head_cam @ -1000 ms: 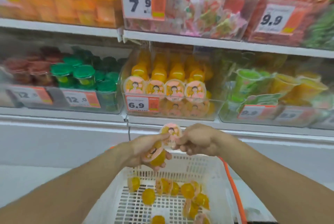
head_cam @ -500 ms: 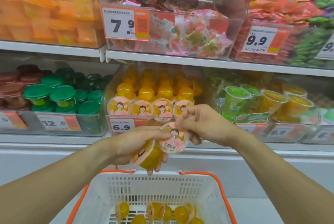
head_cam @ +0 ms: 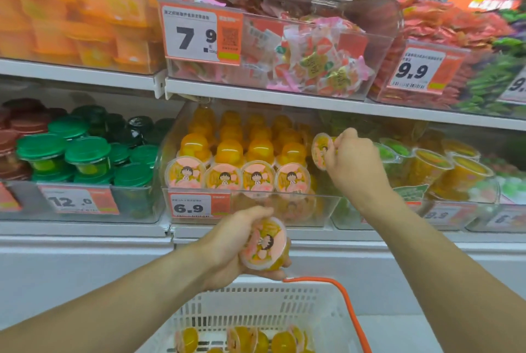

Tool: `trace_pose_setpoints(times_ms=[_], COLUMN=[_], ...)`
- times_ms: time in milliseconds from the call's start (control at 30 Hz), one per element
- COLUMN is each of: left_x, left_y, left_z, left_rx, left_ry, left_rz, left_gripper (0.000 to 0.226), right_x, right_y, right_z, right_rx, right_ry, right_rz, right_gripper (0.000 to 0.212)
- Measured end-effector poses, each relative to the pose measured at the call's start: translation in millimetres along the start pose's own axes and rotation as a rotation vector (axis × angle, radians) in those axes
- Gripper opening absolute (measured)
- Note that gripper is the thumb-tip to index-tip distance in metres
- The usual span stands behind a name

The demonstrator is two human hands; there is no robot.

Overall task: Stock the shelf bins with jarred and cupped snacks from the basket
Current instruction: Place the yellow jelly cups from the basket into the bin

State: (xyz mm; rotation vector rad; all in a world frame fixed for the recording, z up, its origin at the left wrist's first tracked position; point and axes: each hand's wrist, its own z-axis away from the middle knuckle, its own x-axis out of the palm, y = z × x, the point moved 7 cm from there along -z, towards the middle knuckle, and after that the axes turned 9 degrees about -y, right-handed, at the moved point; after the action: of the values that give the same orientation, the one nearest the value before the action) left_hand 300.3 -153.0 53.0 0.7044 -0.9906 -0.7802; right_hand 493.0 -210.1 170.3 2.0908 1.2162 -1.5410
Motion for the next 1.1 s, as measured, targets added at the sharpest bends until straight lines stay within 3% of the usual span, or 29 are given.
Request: trace_pose_setpoints(times_ms=[133,467,667,833,1100], left_x=[-3,-16,-19,-21,-20], left_y=[-1,0,3,3,4], left_z=[-2,-9,-10,-7,-7], left_rx=[0.035,0.048,0.068,0.088,0.114], left_ry=[0.066,0.119,0.151,0.159,0.163], left_rz=[0.076,0.085,0.072,0.066,0.08], left_gripper=[0.028,0.026,0.022,0.022,0.022], right_x=[20,28,21,29,44], right_y=[-15,0,-2,-10,-1], right_z=[-12,-30,-30,-27,-26], right_rx=[0.042,0.088,0.07,-0.013,0.004], right_ry=[-0.015,-0.114,-0.075,-0.058,-0.17], right_rz=[0.097,-0.114,-0.115,0.039,0.014], right_gripper=[0.026,0.023,0.005,0.01,0.015])
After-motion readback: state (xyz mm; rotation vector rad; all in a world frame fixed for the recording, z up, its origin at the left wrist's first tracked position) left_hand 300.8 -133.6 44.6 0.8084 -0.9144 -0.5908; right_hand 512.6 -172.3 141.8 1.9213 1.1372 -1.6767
